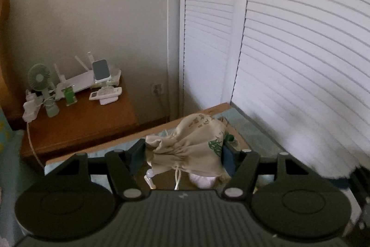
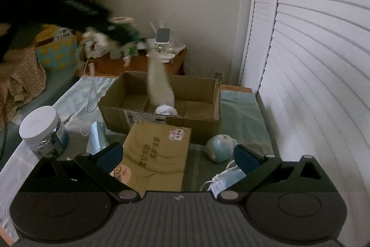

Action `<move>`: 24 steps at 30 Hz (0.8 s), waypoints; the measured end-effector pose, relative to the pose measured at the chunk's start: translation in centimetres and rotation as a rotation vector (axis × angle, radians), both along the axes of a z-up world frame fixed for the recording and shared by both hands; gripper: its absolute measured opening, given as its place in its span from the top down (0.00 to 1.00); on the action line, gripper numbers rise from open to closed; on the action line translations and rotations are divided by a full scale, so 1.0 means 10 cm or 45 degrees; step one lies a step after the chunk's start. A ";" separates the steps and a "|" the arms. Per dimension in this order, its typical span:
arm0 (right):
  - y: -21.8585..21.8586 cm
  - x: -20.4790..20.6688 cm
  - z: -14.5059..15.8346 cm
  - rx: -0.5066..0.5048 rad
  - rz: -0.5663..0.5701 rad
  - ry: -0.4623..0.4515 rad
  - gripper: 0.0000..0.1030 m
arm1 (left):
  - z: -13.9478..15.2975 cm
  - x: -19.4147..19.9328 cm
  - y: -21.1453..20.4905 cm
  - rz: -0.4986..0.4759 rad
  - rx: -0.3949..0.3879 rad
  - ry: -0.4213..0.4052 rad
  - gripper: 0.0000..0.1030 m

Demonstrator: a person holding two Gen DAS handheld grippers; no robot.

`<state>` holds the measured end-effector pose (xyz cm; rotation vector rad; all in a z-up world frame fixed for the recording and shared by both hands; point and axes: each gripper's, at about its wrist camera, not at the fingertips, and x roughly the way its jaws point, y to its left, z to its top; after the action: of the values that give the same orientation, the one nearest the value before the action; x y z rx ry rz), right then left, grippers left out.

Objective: Organize soft objects
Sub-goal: 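Carry the white cloth into the cardboard box and open the right tool while left carries pouch, then lower the beige pouch into the cardboard box and open the left tool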

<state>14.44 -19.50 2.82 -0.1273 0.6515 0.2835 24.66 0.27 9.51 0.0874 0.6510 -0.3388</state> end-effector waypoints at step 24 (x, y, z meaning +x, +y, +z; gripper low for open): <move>-0.06 0.09 -0.23 -0.031 -0.012 0.068 0.00 | -0.11 0.70 -0.30 0.048 -0.058 0.110 0.36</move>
<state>15.37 -20.07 0.54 -0.1400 0.7087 0.2710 31.68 -2.73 8.37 0.0169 0.7289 -0.3220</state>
